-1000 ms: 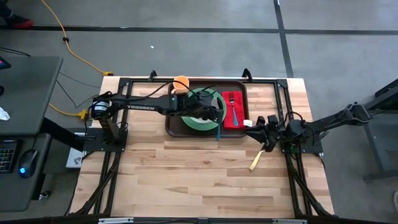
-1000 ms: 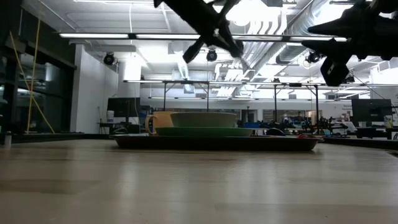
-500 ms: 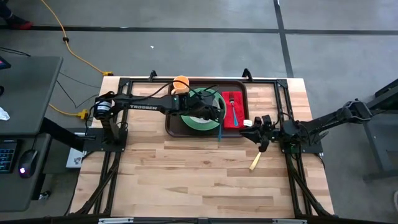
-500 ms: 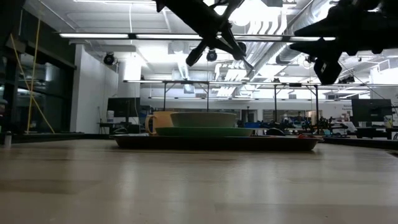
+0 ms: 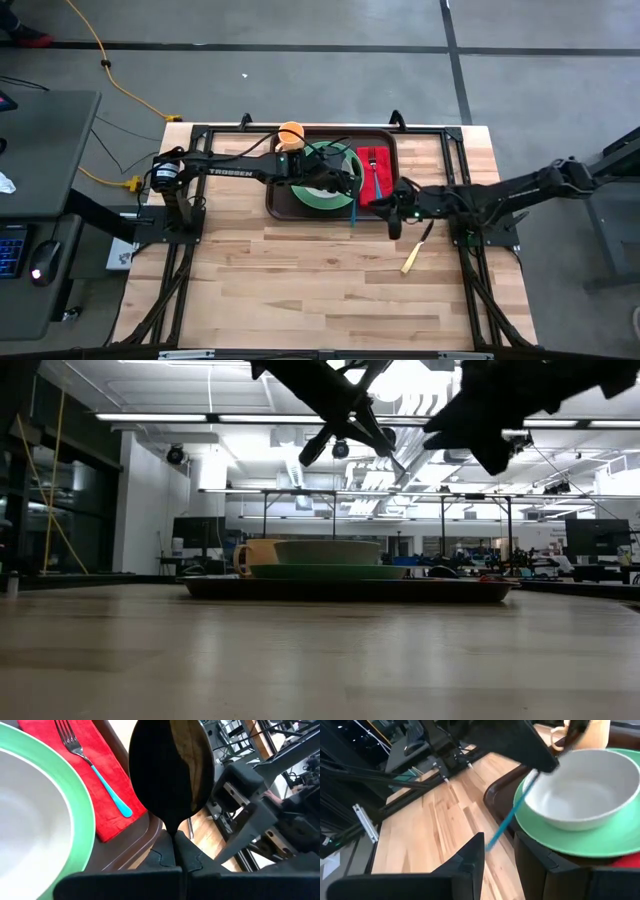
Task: Set up tray
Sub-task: Put the blue spoon on the red table napkin to right of the green plate
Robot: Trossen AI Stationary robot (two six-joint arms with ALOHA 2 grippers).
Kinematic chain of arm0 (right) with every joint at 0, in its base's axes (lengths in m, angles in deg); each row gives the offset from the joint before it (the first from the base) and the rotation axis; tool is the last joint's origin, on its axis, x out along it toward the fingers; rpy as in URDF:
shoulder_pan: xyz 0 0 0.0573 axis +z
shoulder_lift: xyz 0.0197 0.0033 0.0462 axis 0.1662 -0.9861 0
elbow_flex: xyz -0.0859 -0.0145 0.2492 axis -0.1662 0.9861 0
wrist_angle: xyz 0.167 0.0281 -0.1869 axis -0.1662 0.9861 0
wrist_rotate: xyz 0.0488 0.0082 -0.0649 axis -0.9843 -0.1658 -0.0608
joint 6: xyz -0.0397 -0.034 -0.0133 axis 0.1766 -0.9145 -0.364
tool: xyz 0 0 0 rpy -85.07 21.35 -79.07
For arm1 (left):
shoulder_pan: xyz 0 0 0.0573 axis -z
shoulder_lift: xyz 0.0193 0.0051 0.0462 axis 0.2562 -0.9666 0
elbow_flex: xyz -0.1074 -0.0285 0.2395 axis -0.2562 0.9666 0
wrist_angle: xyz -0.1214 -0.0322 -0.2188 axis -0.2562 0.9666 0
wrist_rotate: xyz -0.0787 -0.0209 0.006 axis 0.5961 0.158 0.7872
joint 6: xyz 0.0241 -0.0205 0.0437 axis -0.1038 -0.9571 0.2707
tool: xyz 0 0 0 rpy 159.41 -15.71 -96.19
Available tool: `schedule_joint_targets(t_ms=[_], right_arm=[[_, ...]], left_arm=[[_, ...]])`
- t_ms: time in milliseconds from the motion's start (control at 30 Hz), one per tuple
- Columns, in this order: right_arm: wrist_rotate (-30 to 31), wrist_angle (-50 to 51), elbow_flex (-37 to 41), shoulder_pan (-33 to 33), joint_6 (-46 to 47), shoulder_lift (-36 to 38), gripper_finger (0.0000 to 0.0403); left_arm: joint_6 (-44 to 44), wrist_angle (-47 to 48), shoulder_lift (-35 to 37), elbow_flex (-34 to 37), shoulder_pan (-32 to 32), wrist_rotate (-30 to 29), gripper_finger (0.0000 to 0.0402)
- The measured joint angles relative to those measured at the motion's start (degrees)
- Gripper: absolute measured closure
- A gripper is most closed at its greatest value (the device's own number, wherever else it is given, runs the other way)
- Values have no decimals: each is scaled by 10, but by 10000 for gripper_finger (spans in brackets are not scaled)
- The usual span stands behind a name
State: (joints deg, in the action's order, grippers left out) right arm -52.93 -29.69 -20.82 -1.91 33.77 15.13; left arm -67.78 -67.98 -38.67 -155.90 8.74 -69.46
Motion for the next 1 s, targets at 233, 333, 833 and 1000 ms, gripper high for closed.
schedule_joint_targets(t_ms=[233,333,833,1000], right_arm=[[-27,0,-29,-28,13,-38,318],[-45,0,-29,-42,26,-46,318],[-107,-27,-30,-90,52,-49,259],[-107,-32,-30,-92,52,-49,229]], left_arm=[[5,0,0,0,0,-2,391],[5,0,0,0,0,-2,391],[10,0,0,0,0,-9,391],[10,0,0,0,0,-10,391]])
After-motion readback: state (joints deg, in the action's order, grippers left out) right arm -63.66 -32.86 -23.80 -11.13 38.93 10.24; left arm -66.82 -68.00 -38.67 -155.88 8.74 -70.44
